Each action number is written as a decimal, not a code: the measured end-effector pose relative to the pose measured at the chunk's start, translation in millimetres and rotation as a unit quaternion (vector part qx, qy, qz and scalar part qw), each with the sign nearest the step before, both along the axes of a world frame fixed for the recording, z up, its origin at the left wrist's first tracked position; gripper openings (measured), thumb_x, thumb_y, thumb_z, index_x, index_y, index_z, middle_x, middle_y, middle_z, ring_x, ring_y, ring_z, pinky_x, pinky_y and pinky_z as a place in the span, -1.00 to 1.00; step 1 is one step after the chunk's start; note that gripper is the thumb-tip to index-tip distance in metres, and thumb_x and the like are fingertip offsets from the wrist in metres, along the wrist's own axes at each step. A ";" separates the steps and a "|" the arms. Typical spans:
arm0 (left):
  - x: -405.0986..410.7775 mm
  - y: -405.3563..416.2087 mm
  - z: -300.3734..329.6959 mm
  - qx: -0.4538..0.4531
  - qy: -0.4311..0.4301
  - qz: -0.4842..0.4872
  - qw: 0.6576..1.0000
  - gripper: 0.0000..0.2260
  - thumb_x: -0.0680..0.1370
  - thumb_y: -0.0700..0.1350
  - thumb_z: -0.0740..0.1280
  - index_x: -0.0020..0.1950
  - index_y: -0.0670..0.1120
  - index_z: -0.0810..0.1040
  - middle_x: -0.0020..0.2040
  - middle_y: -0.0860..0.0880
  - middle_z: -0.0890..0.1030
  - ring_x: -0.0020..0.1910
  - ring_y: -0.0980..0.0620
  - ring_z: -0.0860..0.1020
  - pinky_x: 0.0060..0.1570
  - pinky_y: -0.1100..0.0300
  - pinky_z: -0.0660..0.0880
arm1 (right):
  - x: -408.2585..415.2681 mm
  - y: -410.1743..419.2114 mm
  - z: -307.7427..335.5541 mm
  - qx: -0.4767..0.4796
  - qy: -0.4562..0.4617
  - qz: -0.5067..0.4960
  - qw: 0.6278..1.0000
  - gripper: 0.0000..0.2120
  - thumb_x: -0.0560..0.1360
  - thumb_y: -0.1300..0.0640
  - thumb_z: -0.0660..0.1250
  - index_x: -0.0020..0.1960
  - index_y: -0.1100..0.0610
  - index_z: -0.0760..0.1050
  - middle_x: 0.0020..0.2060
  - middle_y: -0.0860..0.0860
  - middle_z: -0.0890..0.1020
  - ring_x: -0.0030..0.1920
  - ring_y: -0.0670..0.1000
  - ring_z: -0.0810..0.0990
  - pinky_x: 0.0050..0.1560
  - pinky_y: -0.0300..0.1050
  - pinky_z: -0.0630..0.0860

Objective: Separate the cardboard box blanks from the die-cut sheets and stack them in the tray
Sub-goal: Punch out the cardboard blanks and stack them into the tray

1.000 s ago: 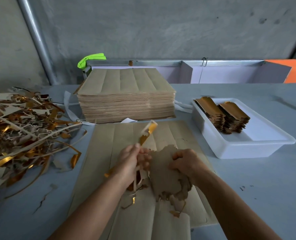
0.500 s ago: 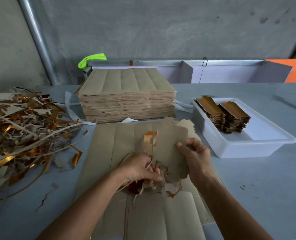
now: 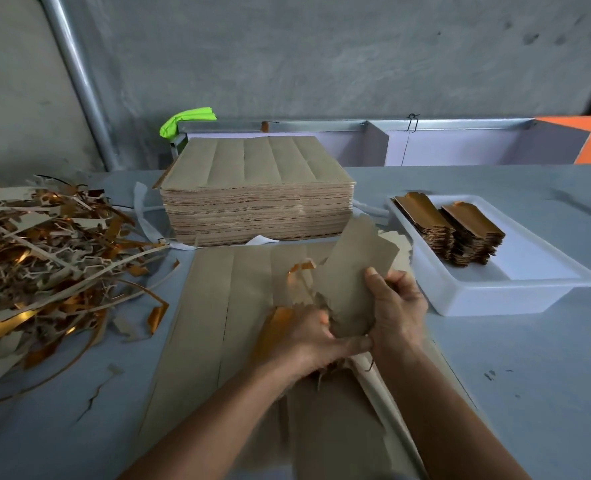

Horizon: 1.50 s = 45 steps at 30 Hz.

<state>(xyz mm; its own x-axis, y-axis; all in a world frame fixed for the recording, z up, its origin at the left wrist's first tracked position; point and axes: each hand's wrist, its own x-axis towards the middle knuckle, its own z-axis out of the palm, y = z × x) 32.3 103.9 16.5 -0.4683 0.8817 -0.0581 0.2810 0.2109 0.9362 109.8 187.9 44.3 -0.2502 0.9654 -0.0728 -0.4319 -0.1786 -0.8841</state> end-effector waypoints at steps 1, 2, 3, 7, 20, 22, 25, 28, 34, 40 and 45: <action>3.5 -0.6 -4.0 -0.009 -0.025 0.011 1.000 -0.70 0.30 0.01 0.58 -0.14 0.01 0.51 -0.31 0.23 0.61 -0.28 0.35 0.55 -0.31 0.51 0.41 | 0.1 -0.2 0.6 0.004 0.012 0.004 1.000 -0.74 0.48 0.28 0.38 -0.29 0.09 0.37 -0.25 0.01 0.62 -0.21 -0.01 0.61 -0.18 -0.01 0.61; 4.1 -1.7 -10.5 -0.011 -0.045 0.010 0.999 -0.73 0.31 -0.06 0.58 -0.17 0.00 0.49 -0.35 0.21 0.59 -0.34 0.35 0.52 -0.34 0.47 0.39 | 0.7 -0.4 1.3 0.005 0.028 0.016 0.999 -0.74 0.48 0.27 0.38 -0.29 0.08 0.37 -0.25 0.00 0.63 -0.23 -0.03 0.62 -0.20 0.00 0.62; 4.5 -4.1 -13.4 -0.005 -0.043 0.001 0.999 -0.76 0.34 -0.12 0.55 -0.24 -0.02 0.48 -0.42 0.21 0.55 -0.42 0.35 0.47 -0.38 0.46 0.36 | 1.4 -0.6 1.0 0.008 0.039 0.032 0.999 -0.74 0.48 0.28 0.38 -0.30 0.08 0.37 -0.27 -0.02 0.64 -0.24 -0.05 0.63 -0.20 0.03 0.62; -5.1 -11.0 -13.2 -0.061 0.147 -0.067 0.985 -0.70 0.48 -0.16 0.40 -0.42 -0.05 0.41 -0.48 0.11 0.38 -0.50 0.27 0.32 -0.47 0.40 0.23 | 0.4 7.0 6.8 -0.002 0.051 0.007 0.999 -0.72 0.47 0.30 0.38 -0.31 0.07 0.36 -0.32 -0.01 0.62 -0.31 -0.06 0.59 -0.16 0.02 0.58; -74.9 -31.3 9.5 0.112 -0.048 0.058 0.991 -0.88 0.52 -0.26 0.33 -0.13 -0.12 0.66 -0.18 0.00 0.69 -0.16 0.11 0.59 -0.09 0.31 0.48 | 35.0 56.9 6.0 0.255 -0.295 0.056 0.919 -0.42 0.50 0.43 0.16 0.37 -0.09 0.31 0.14 -0.07 0.34 0.11 0.03 0.40 0.04 0.06 0.50; -76.2 -31.5 16.0 0.126 -0.072 0.051 0.988 -0.87 0.53 -0.27 0.31 -0.14 -0.14 0.65 -0.25 0.01 0.66 -0.22 0.13 0.55 -0.14 0.30 0.47 | 30.8 50.1 8.5 0.271 -0.325 0.118 0.898 -0.45 0.51 0.46 0.14 0.32 -0.06 0.41 0.13 -0.06 0.36 0.05 -0.01 0.44 0.12 0.05 0.49; -79.4 -32.8 22.5 0.149 -0.090 0.069 0.982 -0.88 0.53 -0.25 0.30 -0.13 -0.15 0.63 -0.26 -0.01 0.63 -0.22 0.09 0.51 -0.11 0.23 0.43 | 28.1 44.5 14.4 0.247 -0.377 0.199 0.870 -0.75 0.54 0.33 0.26 -0.02 0.03 0.62 -0.06 -0.11 0.49 -0.08 -0.07 0.49 0.05 -0.03 0.53; -82.0 -33.9 26.2 0.192 -0.104 0.111 0.970 -0.87 0.54 -0.23 0.28 -0.15 -0.15 0.61 -0.33 0.04 0.63 -0.32 0.18 0.53 -0.26 0.35 0.46 | 30.4 36.4 20.6 0.286 -0.484 0.267 0.782 -0.79 0.55 0.26 0.26 -0.08 0.04 0.64 -0.18 -0.20 0.46 -0.17 -0.11 0.45 -0.12 -0.25 0.44; -72.4 -24.8 23.8 0.198 -0.096 0.120 0.968 -0.86 0.56 -0.26 0.28 -0.11 -0.15 0.63 -0.27 0.03 0.67 -0.30 0.19 0.58 -0.28 0.38 0.51 | 17.0 0.8 36.5 0.137 -0.420 0.384 0.811 -0.74 0.58 0.01 0.21 -0.03 0.15 0.58 -0.15 0.09 0.65 -0.21 -0.01 0.59 -0.21 -0.19 0.48; -76.5 -20.5 14.9 0.143 0.023 0.095 0.985 -0.88 0.53 -0.22 0.35 -0.13 -0.25 0.62 -0.21 -0.09 0.57 -0.23 0.12 0.49 -0.23 0.26 0.44 | 6.2 -12.7 29.3 0.073 -0.349 0.373 0.857 -0.70 0.53 -0.04 0.31 -0.07 0.20 0.61 -0.20 0.12 0.68 -0.30 0.00 0.64 -0.32 -0.13 0.55; -81.6 -19.3 11.6 0.140 0.060 0.077 0.985 -0.86 0.52 -0.26 0.35 -0.12 -0.34 0.62 -0.21 -0.17 0.58 -0.20 0.01 0.48 -0.14 0.10 0.43 | 10.9 -11.7 25.6 0.037 -0.303 0.394 0.867 -0.74 0.43 0.00 0.43 -0.11 0.22 0.60 -0.29 0.09 0.69 -0.36 0.02 0.66 -0.45 -0.23 0.51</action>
